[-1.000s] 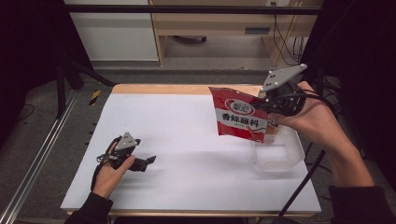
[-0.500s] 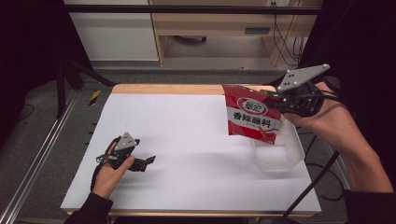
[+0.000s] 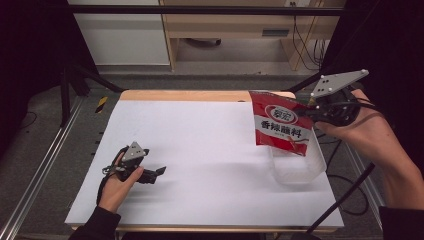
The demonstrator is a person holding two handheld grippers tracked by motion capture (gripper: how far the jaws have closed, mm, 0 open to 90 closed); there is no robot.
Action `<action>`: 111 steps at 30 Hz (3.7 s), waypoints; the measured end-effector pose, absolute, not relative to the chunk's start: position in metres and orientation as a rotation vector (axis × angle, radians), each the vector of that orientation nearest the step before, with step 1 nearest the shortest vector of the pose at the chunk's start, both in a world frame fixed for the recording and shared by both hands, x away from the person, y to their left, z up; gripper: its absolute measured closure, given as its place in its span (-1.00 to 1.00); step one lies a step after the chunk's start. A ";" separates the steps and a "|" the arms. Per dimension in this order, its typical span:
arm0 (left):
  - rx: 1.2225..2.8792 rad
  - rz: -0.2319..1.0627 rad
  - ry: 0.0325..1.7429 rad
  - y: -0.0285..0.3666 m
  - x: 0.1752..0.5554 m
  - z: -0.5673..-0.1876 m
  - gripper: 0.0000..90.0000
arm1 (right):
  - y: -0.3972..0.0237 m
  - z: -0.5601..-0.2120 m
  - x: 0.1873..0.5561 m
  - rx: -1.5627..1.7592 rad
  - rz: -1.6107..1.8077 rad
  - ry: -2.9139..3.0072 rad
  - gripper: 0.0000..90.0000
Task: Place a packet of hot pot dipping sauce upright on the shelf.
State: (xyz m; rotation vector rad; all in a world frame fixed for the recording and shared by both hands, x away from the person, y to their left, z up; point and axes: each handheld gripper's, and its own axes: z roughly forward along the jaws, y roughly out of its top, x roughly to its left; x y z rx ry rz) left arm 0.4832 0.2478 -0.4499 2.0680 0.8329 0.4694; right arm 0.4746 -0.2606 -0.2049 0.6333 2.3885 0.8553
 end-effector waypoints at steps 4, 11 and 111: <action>2.067 0.470 0.832 0.248 0.483 -0.450 -0.86 | -0.261 -0.205 0.475 0.640 0.849 2.390 0.99; 2.062 0.471 0.834 0.250 0.483 -0.449 -0.86 | -0.263 -0.205 0.474 0.641 0.839 2.391 1.00; 2.070 0.469 0.840 0.250 0.483 -0.450 -0.86 | -0.095 -0.311 0.510 0.892 1.010 2.221 -0.65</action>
